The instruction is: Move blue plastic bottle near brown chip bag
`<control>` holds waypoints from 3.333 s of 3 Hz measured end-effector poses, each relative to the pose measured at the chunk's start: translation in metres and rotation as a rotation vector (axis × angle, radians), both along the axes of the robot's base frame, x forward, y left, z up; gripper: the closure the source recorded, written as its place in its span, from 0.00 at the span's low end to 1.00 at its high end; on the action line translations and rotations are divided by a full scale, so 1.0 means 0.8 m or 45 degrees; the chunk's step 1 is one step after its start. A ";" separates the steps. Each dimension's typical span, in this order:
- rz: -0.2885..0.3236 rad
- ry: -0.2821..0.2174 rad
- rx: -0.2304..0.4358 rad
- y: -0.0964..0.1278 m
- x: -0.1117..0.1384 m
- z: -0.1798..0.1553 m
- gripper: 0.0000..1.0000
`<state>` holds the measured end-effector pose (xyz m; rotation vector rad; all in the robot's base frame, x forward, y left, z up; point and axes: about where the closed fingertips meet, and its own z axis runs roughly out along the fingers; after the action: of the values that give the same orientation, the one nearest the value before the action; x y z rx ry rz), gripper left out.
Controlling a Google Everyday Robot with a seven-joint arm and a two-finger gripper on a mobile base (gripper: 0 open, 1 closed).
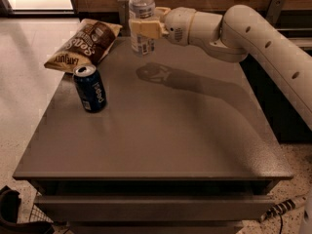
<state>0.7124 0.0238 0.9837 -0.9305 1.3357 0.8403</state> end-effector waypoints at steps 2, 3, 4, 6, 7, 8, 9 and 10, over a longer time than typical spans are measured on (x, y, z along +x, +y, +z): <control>-0.005 -0.031 0.012 0.086 0.040 -0.024 1.00; -0.068 -0.012 0.021 0.077 0.054 -0.035 1.00; -0.124 0.019 0.030 0.072 0.077 -0.051 1.00; -0.157 0.087 0.013 0.074 0.108 -0.080 1.00; -0.124 0.119 0.008 0.089 0.115 -0.096 1.00; -0.092 0.140 0.012 0.103 0.117 -0.106 1.00; -0.087 0.140 0.012 0.107 0.116 -0.106 0.82; -0.084 0.141 0.013 0.109 0.116 -0.106 0.43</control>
Offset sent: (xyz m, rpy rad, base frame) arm 0.0434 0.0988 -0.0337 0.0414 -0.0333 -0.0045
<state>0.8049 0.1111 0.8992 -0.8379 1.4483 0.8569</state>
